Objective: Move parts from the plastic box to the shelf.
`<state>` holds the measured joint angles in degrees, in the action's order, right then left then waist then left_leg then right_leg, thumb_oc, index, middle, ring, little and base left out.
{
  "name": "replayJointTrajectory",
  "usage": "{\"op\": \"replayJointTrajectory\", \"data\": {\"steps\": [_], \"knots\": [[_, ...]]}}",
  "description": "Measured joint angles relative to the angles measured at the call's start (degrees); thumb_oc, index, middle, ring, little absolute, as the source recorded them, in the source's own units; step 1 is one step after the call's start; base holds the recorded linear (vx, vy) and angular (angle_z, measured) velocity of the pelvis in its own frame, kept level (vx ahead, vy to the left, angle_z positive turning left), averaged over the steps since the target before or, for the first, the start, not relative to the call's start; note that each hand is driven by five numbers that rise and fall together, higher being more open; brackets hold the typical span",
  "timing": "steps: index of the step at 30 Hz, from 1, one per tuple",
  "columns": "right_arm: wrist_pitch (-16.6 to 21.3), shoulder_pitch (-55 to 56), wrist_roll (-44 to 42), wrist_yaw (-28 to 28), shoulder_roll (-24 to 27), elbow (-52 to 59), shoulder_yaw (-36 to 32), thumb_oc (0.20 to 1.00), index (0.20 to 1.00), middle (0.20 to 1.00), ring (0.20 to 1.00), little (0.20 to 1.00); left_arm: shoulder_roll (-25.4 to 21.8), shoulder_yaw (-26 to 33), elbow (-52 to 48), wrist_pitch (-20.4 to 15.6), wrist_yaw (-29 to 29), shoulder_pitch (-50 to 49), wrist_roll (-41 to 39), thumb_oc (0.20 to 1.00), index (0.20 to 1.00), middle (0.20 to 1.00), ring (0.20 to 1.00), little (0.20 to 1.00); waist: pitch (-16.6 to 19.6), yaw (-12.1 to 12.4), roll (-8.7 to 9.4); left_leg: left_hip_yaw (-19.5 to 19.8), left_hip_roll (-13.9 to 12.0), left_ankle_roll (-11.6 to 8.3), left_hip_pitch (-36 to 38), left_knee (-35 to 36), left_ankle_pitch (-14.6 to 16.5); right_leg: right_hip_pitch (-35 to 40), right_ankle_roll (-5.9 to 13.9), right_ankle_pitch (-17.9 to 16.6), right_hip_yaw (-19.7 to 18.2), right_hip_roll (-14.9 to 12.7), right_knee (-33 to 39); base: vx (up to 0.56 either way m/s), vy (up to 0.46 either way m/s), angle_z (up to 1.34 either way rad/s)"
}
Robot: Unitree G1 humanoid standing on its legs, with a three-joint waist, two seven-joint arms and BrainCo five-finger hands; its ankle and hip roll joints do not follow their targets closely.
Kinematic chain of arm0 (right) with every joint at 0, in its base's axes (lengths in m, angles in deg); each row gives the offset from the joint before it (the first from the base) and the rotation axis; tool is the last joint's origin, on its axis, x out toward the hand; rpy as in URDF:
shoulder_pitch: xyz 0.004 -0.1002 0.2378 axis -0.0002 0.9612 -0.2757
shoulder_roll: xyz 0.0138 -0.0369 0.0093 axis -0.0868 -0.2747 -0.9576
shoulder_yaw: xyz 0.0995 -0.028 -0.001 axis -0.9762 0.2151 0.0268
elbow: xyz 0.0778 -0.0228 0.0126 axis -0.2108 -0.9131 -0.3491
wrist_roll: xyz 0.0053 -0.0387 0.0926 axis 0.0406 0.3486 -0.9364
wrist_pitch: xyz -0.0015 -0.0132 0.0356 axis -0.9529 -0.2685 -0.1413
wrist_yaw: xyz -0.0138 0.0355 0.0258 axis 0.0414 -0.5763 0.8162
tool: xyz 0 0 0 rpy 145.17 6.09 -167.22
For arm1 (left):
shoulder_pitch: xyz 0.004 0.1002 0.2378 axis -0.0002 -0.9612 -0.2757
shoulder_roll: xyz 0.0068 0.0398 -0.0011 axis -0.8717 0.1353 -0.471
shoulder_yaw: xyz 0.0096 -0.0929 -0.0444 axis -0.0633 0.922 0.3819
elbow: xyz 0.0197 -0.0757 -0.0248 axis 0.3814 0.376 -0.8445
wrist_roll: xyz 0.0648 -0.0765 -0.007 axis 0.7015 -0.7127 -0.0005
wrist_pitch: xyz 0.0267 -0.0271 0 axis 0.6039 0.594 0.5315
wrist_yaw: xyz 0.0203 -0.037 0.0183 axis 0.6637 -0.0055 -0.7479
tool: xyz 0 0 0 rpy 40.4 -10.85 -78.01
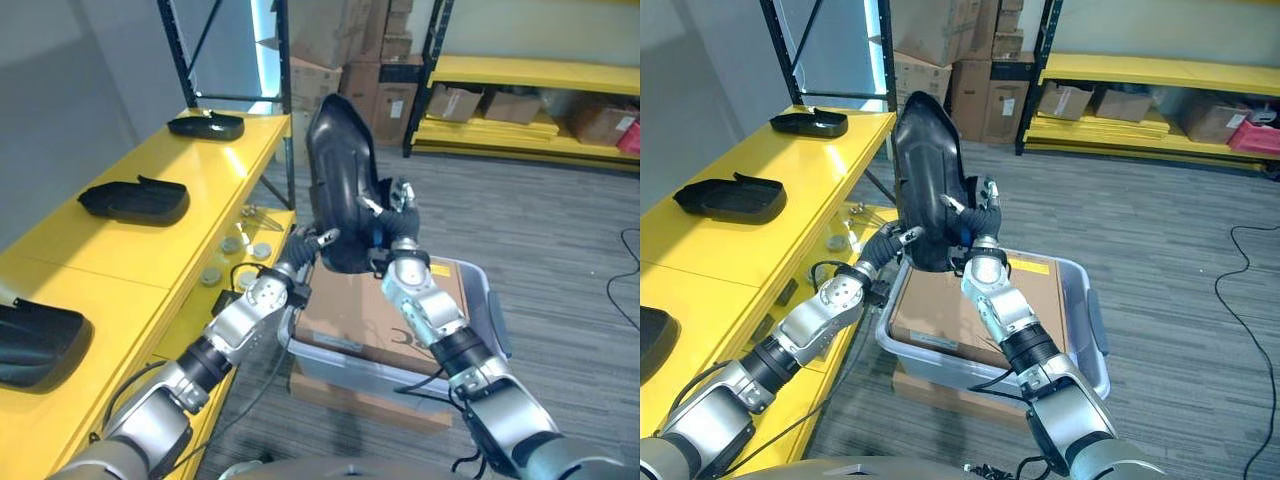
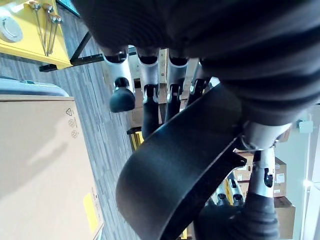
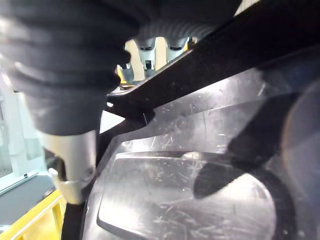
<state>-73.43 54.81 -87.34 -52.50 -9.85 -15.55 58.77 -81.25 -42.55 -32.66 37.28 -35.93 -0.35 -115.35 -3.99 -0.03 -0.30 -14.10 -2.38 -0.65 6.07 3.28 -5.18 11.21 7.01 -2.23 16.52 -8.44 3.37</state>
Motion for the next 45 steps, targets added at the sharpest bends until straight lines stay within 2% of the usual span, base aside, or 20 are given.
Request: {"op": "replayJointTrajectory", "data": {"steps": [6, 9, 16, 23, 24, 25, 36, 40, 42, 45], "knots": [[0.0, 0.3, -0.9, -0.1, -0.5, 0.0, -0.4, 1.000, 1.000, 1.000, 1.000, 1.000, -0.1, 0.8, 0.0, -1.3, -1.6, 0.0, 1.1, 0.200, 0.200, 0.200, 0.200, 0.200, -0.3, -0.4, 0.52, 0.0, 0.0, -0.01, 0.0, 0.0, 0.0, 0.0, 0.02, 0.0, -0.1, 0.0, 0.0, 0.00, 0.000, 0.00], [0.0, 1.4, -2.4, -0.1, -0.7, 0.0, -0.6, 1.000, 1.000, 1.000, 1.000, 1.000, -0.1, 2.6, -0.3, -3.6, -2.3, 0.0, 1.1, 0.200, 0.200, 0.200, 0.200, 0.200, -0.4, -0.7, 0.58, -0.1, 0.0, -0.02, 0.0, 0.1, 0.0, -0.1, 0.03, 0.0, -0.1, 0.0, 0.0, 0.00, 0.000, 0.00], [0.3, 5.8, -2.2, -1.4, 1.3, 1.9, -5.3, 1.000, 1.000, 1.000, 1.000, 1.000, -1.2, 5.3, -2.4, -5.1, -3.6, -0.1, 2.3, 0.200, 0.200, 0.200, 0.200, 0.200, -1.9, -1.7, 0.58, -0.2, 0.0, -0.02, 0.0, 0.3, 0.0, -0.1, 0.04, 0.0, -0.2, 0.0, 0.1, 0.00, 0.000, 0.00], [1.9, 14.4, -1.6, -0.9, 7.0, 4.1, -16.9, 1.000, 1.000, 1.000, 1.000, 1.000, -4.1, 14.3, -5.5, -7.9, -4.8, -3.5, 2.2, 0.200, 0.200, 0.200, 0.200, 0.200, -2.8, -3.0, 0.67, -0.7, -0.1, -0.23, 0.1, 1.1, -0.1, -0.4, 0.02, 0.0, -0.4, 0.5, 0.8, -0.03, -0.002, -0.04], [1.9, 14.4, -1.6, -0.9, 7.0, 4.1, -16.9, 1.000, 1.000, 1.000, 1.000, 1.000, -4.1, 14.3, -5.5, -7.9, -4.8, -3.5, 2.2, 0.200, 0.200, 0.200, 0.200, 0.200, -2.8, -3.0, 0.67, -0.7, -0.1, -0.23, 0.1, 1.1, -0.1, -0.4, 0.02, 0.0, -0.4, 0.5, 0.8, -0.04, 0.003, -0.03], [2.6, 17.1, -1.2, -0.8, 8.5, 4.0, -20.5, 1.000, 1.000, 1.000, 1.000, 1.000, -6.2, 17.7, -6.9, -8.6, -5.5, -4.3, 2.3, 0.200, 0.200, 0.200, 0.200, 0.200, -3.5, -3.4, 0.55, -0.9, -0.1, -0.27, 0.1, 1.1, -0.1, -0.4, -0.05, -0.1, -0.5, 0.6, 1.0, -0.03, 0.005, -0.05], [3.9, 23.4, -0.6, -2.5, 7.5, 4.0, -22.4, 1.000, 1.000, 1.000, 1.000, 1.000, -8.5, 24.3, -9.6, -10.5, -9.5, -8.5, 7.0, 0.200, 0.200, 0.200, 0.200, 0.200, -3.6, -3.3, 0.48, -1.4, -0.2, -0.48, 0.0, 1.2, 0.1, -0.6, -0.12, -0.1, -1.0, 0.6, 1.3, -0.04, 0.011, -0.03], [3.9, 24.2, -0.3, -3.5, 7.5, 4.1, -22.5, 1.000, 1.000, 1.000, 1.000, 1.000, -10.8, 28.7, -12.8, -10.5, -10.2, -11.9, 7.9, 0.200, 0.200, 0.200, 0.200, 0.200, -3.7, -2.2, 0.13, -0.6, -0.1, -0.47, -0.1, 1.2, 0.1, -0.2, -0.09, -0.1, -0.2, 0.4, 1.3, -0.07, 0.055, 0.08], [3.8, 25.6, -0.1, -4.6, 7.3, 5.7, -22.5, 1.000, 1.000, 1.000, 1.000, 1.000, -12.0, 34.9, -18.3, -10.5, -9.2, -17.7, 8.5, 0.200, 0.200, 0.200, 0.200, 0.200, -4.0, 0.1, -0.50, 0.1, 0.0, -0.45, -0.8, 1.2, 0.0, -0.4, -0.08, -0.1, 0.3, 0.3, 1.3, -0.07, 0.071, 0.21], [3.5, 25.4, -0.1, -6.3, 6.2, 6.4, -22.3, 1.000, 1.000, 1.000, 1.000, 1.000, -13.3, 39.0, -21.2, -10.5, -8.8, -22.9, 9.0, 0.200, 0.200, 0.200, 0.200, 0.200, -4.1, 4.4, -1.64, 2.1, 1.1, -0.17, -1.7, 1.3, -0.2, 0.1, 0.20, 0.0, 2.1, -0.4, 1.3, -0.07, 0.089, 0.40]]}}
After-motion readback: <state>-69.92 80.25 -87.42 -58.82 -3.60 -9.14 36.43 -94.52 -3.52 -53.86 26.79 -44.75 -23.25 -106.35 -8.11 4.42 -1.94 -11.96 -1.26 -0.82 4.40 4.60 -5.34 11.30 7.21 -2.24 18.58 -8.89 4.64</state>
